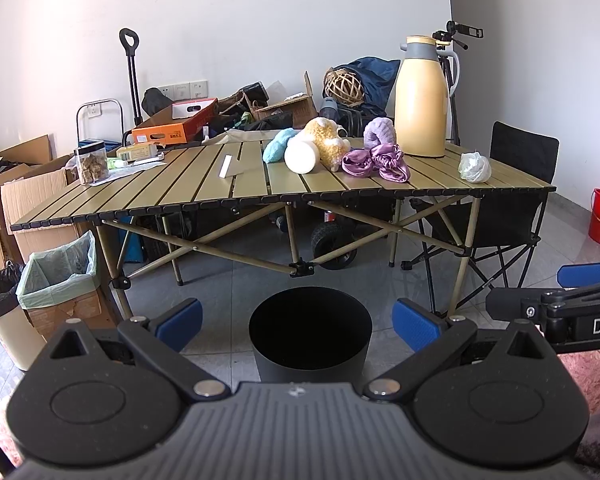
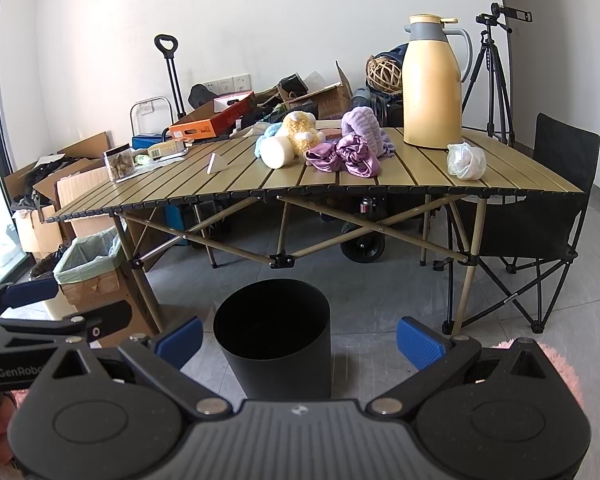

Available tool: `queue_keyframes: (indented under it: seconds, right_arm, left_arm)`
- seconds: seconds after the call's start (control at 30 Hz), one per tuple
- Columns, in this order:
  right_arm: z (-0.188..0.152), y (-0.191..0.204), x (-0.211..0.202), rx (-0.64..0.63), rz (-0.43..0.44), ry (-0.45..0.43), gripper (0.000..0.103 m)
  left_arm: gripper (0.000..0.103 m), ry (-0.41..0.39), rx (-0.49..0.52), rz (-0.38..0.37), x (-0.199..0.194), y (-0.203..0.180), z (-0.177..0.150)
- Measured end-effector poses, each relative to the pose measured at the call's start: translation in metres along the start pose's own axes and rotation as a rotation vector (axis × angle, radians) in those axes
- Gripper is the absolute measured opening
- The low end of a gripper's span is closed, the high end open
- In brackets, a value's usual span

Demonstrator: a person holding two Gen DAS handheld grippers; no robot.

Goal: Collect trash

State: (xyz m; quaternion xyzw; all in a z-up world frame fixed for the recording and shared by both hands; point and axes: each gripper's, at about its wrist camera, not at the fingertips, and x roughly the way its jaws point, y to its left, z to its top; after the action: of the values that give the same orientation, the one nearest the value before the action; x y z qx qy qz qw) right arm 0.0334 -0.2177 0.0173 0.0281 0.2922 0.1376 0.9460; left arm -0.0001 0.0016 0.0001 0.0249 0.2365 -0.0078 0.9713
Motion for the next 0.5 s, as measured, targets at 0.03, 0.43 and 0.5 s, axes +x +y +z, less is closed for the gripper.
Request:
queue_keyframes:
  seconds: [0.03,0.43,0.5]
  right_arm:
    - [0.0000,-0.0002,-0.0001,0.000,0.000,0.000,0.103]
    - [0.0004,-0.0021,0.0010,0.000,0.000,0.001,0.103]
    - [0.0006,-0.0004,-0.0007,0.001,-0.001,0.002,0.103]
  left_arm:
    - [0.103,0.000,0.000,0.000,-0.0001,-0.0002,0.0001]
    - [0.103,0.000,0.000,0.001,0.0008,0.0014,0.0020]
    - [0.103,0.000,0.000,0.001,0.0008,0.0017,0.0021]
